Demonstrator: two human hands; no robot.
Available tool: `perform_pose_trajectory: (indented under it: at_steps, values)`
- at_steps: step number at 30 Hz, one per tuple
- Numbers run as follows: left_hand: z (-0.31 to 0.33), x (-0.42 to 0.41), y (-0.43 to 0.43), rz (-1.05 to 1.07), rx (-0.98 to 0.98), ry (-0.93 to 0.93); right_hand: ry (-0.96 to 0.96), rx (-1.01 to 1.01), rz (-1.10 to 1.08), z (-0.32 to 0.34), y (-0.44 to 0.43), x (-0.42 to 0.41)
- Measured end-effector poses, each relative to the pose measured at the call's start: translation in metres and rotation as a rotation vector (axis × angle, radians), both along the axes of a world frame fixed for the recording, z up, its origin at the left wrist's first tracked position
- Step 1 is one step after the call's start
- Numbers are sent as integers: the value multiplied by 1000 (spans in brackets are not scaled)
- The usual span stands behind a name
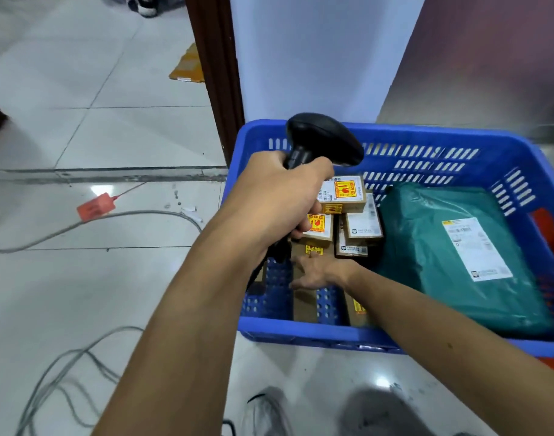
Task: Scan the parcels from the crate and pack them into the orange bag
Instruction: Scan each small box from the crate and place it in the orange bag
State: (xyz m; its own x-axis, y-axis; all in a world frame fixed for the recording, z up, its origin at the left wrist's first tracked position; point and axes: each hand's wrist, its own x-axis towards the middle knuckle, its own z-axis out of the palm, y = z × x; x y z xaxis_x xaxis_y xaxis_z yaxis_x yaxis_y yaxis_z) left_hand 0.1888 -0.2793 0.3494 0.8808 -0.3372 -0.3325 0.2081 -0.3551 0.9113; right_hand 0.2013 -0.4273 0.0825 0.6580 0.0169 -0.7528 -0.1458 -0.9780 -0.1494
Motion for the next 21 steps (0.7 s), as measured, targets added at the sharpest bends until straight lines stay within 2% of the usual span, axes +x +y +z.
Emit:
perform_pose_trajectory:
  at_steps: [6,12,17,21]
  values:
    - [3,1,-3,0,15,-23,-158,-28,-125,-7,-5,-6]
    - [8,-3,-6,-13,16,-52,-54,-15,-342,3,-8,-9]
    - [13,-9,-8,-16,-4,-56,-31,-24,-89,8,-4,-24]
    - [11,-13,-6,-51,-22,-69,11,-56,-94,12,-3,-21]
